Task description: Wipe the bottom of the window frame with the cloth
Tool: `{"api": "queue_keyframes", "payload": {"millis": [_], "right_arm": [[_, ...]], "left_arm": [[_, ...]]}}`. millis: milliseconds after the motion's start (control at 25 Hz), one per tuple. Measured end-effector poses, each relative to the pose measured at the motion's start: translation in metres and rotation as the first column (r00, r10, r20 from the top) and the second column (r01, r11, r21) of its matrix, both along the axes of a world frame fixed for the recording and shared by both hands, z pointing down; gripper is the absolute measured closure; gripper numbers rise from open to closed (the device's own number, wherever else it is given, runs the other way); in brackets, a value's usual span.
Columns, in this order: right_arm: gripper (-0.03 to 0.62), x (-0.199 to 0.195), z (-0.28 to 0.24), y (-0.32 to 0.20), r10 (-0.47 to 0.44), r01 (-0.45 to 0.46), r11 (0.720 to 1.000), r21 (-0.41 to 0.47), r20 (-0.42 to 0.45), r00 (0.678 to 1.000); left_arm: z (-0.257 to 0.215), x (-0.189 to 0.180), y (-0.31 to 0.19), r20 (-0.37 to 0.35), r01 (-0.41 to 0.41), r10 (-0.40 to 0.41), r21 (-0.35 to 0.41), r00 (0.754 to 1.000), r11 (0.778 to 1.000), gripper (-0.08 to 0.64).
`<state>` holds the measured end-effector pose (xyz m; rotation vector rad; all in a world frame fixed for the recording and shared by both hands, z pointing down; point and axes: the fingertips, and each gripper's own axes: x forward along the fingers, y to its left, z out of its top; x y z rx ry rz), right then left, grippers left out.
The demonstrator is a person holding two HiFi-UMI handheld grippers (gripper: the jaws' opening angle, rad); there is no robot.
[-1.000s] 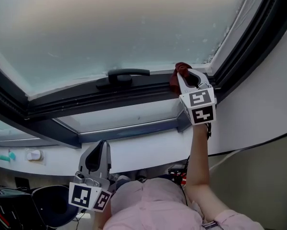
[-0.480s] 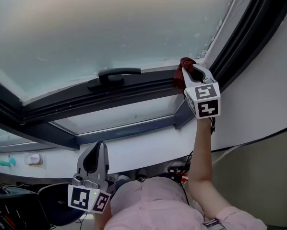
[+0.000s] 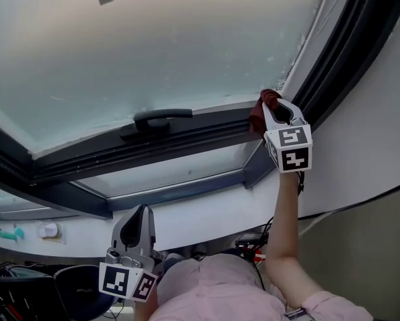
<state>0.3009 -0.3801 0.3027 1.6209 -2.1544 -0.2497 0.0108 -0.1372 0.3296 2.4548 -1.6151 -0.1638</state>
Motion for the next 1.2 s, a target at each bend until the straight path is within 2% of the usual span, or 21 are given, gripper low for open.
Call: {"api": "queue_keyframes", "payload": {"millis": [280,640,720,800,920,960,1080,1200], "right_arm": [[0.531,0.004,0.001,-0.002,0.006,-0.006,1.0,-0.009,0.011,1.0],[0.529,0.005,0.0,-0.002,0.021,-0.021,1.0,0.006,0.005,1.0],[0.529,0.005,-0.002,0.0,0.025,-0.026,1.0,0.016,0.019,0.999],[0.529,0.001,-0.007,0.01,0.014,-0.017,0.999,0.037,0.079,0.997],[0.529,-0.02,-0.027,0.034,-0.069,0.045,0.994,0.105,0.24,0.968],[0.529,-0.031,-0.034,0.044,-0.102,0.069,0.989,0.128,0.268,0.958],[0.529,-0.073,-0.05,0.074,-0.198,0.15,0.97,0.191,0.265,0.944],[0.531,-0.127,-0.061,0.101,-0.315,0.262,0.937,0.231,0.232,0.92]], "left_arm": [[0.001,0.008,-0.009,-0.012,-0.016,0.015,-0.004,1.0,1.0,0.558],[-0.003,0.003,-0.006,-0.011,0.003,-0.003,0.005,1.0,1.0,0.558],[-0.004,-0.001,-0.003,-0.007,0.012,-0.012,0.01,1.0,1.0,0.56],[-0.006,-0.006,0.002,-0.002,0.025,-0.025,0.012,1.0,1.0,0.558],[-0.008,-0.016,0.008,0.003,0.05,-0.05,0.02,0.999,0.999,0.56],[-0.009,-0.019,0.01,0.004,0.057,-0.057,0.023,0.998,0.998,0.56],[-0.011,-0.023,0.016,0.005,0.063,-0.063,0.03,0.998,0.998,0.56],[-0.013,-0.027,0.023,0.007,0.061,-0.061,0.033,0.998,0.998,0.558]]}}
